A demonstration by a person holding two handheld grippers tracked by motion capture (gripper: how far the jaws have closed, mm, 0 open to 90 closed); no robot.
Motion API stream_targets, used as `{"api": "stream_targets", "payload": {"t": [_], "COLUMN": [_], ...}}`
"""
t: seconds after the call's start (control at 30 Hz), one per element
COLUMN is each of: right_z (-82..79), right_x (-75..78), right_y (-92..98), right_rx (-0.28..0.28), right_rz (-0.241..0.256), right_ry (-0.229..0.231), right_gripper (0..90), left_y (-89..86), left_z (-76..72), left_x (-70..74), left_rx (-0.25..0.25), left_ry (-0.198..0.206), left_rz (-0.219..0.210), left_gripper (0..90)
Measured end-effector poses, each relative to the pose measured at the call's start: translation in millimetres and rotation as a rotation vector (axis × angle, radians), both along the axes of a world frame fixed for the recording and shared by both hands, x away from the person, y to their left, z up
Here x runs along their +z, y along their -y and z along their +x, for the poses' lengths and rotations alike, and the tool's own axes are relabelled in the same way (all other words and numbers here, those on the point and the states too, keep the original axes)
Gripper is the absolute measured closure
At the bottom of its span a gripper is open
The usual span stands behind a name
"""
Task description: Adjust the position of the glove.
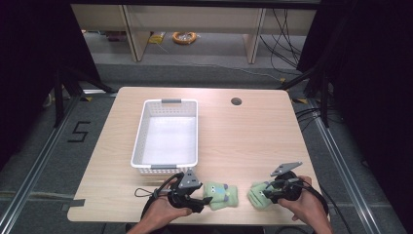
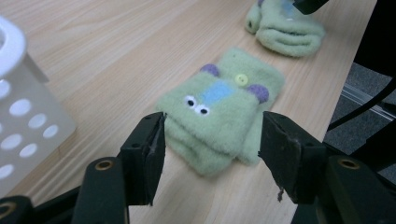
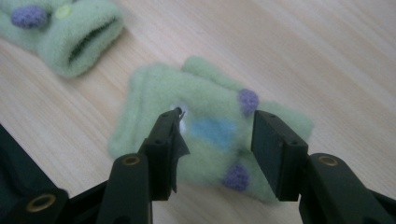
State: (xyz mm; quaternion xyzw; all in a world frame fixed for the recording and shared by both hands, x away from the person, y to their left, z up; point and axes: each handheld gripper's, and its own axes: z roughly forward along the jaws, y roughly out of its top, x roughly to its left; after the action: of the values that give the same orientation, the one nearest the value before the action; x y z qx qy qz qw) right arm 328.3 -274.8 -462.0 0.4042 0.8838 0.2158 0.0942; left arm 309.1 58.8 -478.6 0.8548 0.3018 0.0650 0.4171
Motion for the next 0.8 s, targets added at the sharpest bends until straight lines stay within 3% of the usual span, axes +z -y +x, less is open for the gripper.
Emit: {"api": "stream_targets", "payload": {"t": [0.1, 0.23, 0.4, 0.5, 0.63, 0.8], "right_z": [1.3, 6.4, 11.0, 11.9, 13.3, 10.3], "right_x": [-2.2, -5.9, -14.1, -14.5, -16.3, -15.3], "right_y": [-4.7, -4.9, -7.6, -5.0, -2.8, -2.6], "right_rx": [-0.042, -0.030, -0.009, -0.040, -0.029, -0.037], "right_rz": [-0.016, -0.034, -0.050, -0.022, 0.002, 0.023], "right_ry": [-0.052, -0.068, -0.080, -0.119, -0.109, -0.111], "right_gripper": [52.0, 51.8, 61.1, 67.5, 77.1, 81.9], "left_y": [-7.3, -15.6, -20.1, -23.0, -24.6, -28.1], "left_z": [1.0, 2.5, 1.7, 1.2, -0.1, 0.1], "left_x": [-1.2, -1.5, -4.6, -5.3, -4.4, -3.5], "left_rx": [-0.001, 0.014, 0.018, 0.013, 0.021, 0.019], "left_ry": [-0.006, -0.008, -0.007, -0.006, -0.006, 0.000], "left_rz": [0.013, 0.012, 0.020, 0.029, 0.022, 0.019], "left_gripper": [39.0, 39.0, 39.0, 39.0, 39.0, 39.0]}}
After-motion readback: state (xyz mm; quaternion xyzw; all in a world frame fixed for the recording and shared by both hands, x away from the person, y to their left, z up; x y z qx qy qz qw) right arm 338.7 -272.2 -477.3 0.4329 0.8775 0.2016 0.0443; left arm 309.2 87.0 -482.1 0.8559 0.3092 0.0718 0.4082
